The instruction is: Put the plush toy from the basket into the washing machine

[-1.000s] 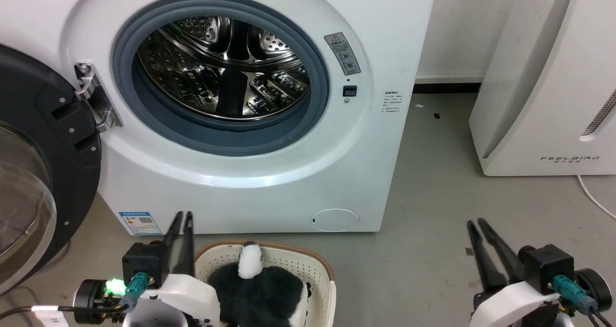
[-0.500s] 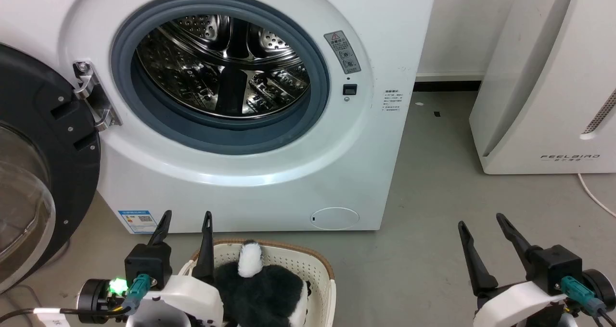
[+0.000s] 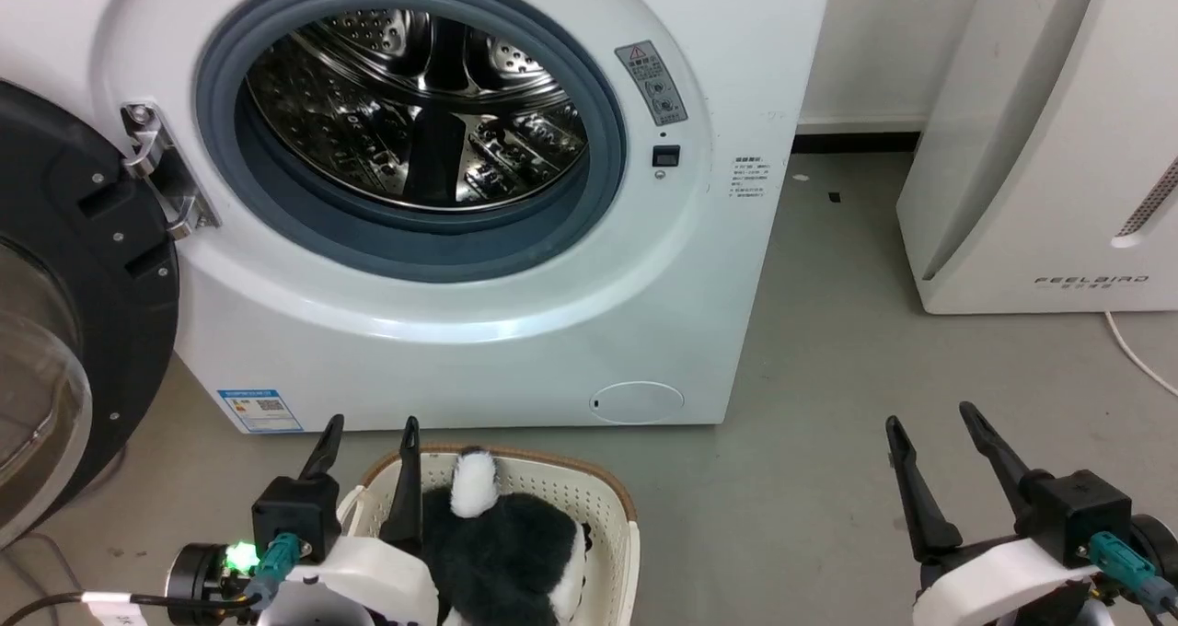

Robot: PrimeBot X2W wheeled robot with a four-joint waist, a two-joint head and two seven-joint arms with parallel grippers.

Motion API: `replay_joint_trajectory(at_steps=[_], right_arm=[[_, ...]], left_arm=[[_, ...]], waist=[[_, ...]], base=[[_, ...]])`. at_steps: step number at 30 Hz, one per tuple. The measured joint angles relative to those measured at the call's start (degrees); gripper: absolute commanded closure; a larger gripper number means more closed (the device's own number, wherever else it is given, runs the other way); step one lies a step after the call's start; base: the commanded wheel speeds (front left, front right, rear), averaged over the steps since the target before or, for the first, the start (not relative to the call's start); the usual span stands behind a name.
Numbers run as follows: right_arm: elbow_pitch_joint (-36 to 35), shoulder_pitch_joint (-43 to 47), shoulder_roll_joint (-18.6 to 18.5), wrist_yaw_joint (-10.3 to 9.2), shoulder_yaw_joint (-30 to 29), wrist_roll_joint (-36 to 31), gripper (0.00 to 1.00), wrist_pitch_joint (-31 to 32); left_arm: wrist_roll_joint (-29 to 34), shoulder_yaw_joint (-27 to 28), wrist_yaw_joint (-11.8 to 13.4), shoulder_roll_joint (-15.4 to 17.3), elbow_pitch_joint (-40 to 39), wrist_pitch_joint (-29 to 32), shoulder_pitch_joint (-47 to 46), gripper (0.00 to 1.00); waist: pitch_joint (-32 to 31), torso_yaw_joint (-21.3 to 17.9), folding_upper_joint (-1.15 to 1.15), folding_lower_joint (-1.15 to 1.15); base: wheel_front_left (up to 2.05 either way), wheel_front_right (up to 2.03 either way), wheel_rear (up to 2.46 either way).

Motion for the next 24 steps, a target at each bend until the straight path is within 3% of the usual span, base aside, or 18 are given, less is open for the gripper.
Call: replay_joint_trajectory(at_steps=[24], right_arm=[[-1.0,-1.5,0.0,0.0,-0.4,1.5,0.0,-3.0]], left_arm=[[-1.9,-2.3,-1.9,0.8,15.5,-2.1,-7.8,0.0]], waist=[[8.6,-2.4,0.0,0.0]], base=[[0.0,0.0,0.0]])
